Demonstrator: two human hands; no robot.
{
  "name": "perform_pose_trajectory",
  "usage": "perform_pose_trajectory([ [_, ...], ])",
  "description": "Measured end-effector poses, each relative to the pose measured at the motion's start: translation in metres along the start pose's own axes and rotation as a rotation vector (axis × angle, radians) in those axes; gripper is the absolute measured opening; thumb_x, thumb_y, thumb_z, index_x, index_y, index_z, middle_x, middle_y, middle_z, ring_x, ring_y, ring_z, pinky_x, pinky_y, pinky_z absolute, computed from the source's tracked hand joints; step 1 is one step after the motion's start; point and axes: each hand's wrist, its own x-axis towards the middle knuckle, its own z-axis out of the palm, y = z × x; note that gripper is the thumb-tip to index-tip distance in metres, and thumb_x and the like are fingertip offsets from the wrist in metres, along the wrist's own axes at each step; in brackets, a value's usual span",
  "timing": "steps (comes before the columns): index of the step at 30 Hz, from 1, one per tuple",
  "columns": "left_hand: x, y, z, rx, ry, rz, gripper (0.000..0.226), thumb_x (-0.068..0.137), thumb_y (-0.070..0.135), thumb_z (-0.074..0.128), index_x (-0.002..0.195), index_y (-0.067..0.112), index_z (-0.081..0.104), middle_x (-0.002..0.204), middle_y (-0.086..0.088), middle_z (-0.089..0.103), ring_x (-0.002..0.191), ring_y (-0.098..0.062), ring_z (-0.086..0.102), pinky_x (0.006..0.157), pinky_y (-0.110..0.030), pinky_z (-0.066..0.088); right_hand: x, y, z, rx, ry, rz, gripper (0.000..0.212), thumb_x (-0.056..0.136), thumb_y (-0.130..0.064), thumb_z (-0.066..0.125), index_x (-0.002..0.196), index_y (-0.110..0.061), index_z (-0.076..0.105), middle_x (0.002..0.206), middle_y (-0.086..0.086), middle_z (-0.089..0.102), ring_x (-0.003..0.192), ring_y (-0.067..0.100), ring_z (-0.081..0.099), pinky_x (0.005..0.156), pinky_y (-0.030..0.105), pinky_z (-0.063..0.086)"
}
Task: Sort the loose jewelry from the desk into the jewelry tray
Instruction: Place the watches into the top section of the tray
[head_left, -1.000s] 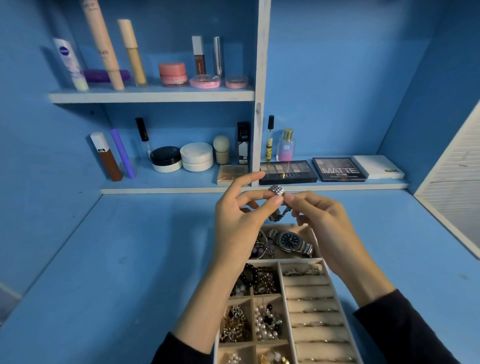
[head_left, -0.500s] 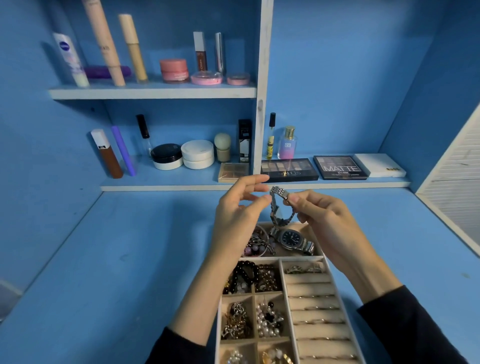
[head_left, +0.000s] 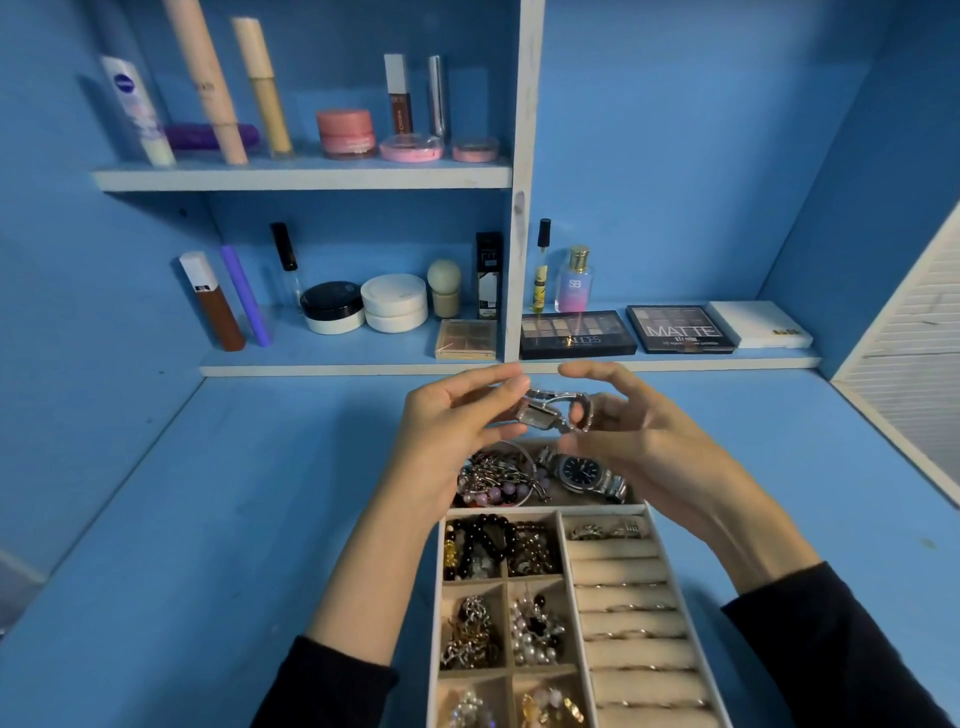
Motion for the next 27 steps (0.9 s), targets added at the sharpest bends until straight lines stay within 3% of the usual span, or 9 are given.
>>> perform_pose_trajectory([
  [3, 0.002, 0.000, -0.002, -0.116, -0.073, -0.060, 0.031, 0.067, 0.007, 0.068, 0.098, 0.004, 0.068, 0.092, -0.007, 0.072, 0.080, -0.012, 0.069, 0.068, -0.019, 0.055, 0.000, 0.002, 0.002, -0.266, 0.140, -0.105, 0.022, 0.081, 0.000, 0.066, 0.096, -0.015, 0.063, 0.073, 0.007, 0.062, 0.069, 0.020, 0.059, 0.056, 0.016, 0.047],
  [6, 0.002, -0.001, -0.003, -0.007, -0.059, -0.015, 0.021, 0.072, 0.003, 0.069, 0.093, 0.009, 0.070, 0.089, -0.004, 0.072, 0.079, -0.012, 0.068, 0.068, -0.018, 0.055, -0.004, 0.001, -0.002, -0.358, 0.166, -0.095, 0.006, 0.084, -0.012, 0.065, 0.088, -0.015, 0.068, 0.067, 0.004, 0.069, 0.062, 0.011, 0.062, 0.056, 0.022, 0.049],
  [10, 0.001, -0.007, 0.001, 0.430, -0.013, 0.059, 0.011, 0.079, 0.015, 0.071, 0.085, 0.024, 0.072, 0.088, 0.002, 0.071, 0.075, -0.011, 0.064, 0.057, -0.018, 0.052, -0.013, 0.006, -0.009, -0.670, 0.221, -0.123, 0.009, 0.082, -0.018, 0.068, 0.077, -0.025, 0.070, 0.065, -0.005, 0.067, 0.055, 0.005, 0.055, 0.060, 0.027, 0.045],
  [15, -0.002, -0.011, 0.002, 0.765, -0.022, 0.083, 0.009, 0.076, 0.025, 0.073, 0.083, 0.030, 0.070, 0.081, 0.008, 0.069, 0.072, -0.014, 0.067, 0.056, -0.017, 0.052, -0.023, 0.009, -0.012, -0.854, 0.179, -0.114, 0.014, 0.083, -0.013, 0.066, 0.090, -0.022, 0.075, 0.074, -0.011, 0.069, 0.062, -0.005, 0.053, 0.060, 0.007, 0.038],
  [17, -0.004, -0.011, 0.003, 0.881, -0.017, 0.097, 0.005, 0.077, 0.025, 0.072, 0.082, 0.027, 0.070, 0.072, 0.014, 0.064, 0.059, -0.006, 0.063, 0.046, -0.007, 0.046, -0.028, 0.011, -0.011, -0.919, 0.151, -0.133, 0.019, 0.083, -0.009, 0.065, 0.094, -0.022, 0.075, 0.071, -0.018, 0.065, 0.069, 0.003, 0.057, 0.063, 0.006, 0.037],
  [19, -0.005, -0.009, 0.003, 0.993, -0.036, 0.106, 0.003, 0.079, 0.025, 0.070, 0.082, 0.024, 0.071, 0.068, 0.015, 0.064, 0.044, 0.002, 0.056, 0.048, -0.014, 0.049, -0.031, 0.011, -0.009, -0.977, 0.154, -0.162, 0.017, 0.083, -0.007, 0.065, 0.092, -0.017, 0.075, 0.066, -0.016, 0.061, 0.075, 0.020, 0.059, 0.066, 0.012, 0.038],
  [21, -0.005, -0.007, 0.003, 1.090, -0.088, 0.087, 0.003, 0.080, 0.025, 0.069, 0.080, 0.023, 0.071, 0.066, 0.011, 0.067, 0.039, 0.003, 0.053, 0.060, -0.024, 0.055, -0.031, 0.012, -0.009, -1.013, 0.155, -0.189, 0.014, 0.082, -0.007, 0.066, 0.092, -0.013, 0.075, 0.065, -0.014, 0.058, 0.071, 0.017, 0.057, 0.067, 0.012, 0.038],
  [23, -0.004, -0.002, 0.003, 1.145, -0.141, 0.042, 0.004, 0.079, 0.025, 0.069, 0.077, 0.023, 0.072, 0.063, 0.007, 0.068, 0.046, -0.004, 0.057, 0.065, -0.027, 0.055, -0.032, 0.014, -0.010, -1.036, 0.143, -0.216, 0.014, 0.083, -0.008, 0.066, 0.093, -0.012, 0.074, 0.071, -0.015, 0.057, 0.072, 0.010, 0.052, 0.068, 0.008, 0.036],
  [27, 0.000, 0.010, 0.005, 1.301, -0.228, 0.011, 0.005, 0.080, 0.026, 0.067, 0.079, 0.025, 0.073, 0.075, 0.006, 0.072, 0.070, -0.011, 0.066, 0.059, -0.020, 0.047, -0.031, 0.016, -0.011, -1.103, 0.107, -0.238, 0.016, 0.086, -0.009, 0.062, 0.095, -0.013, 0.074, 0.089, 0.004, 0.061, 0.080, 0.013, 0.045, 0.072, 0.020, 0.033],
])
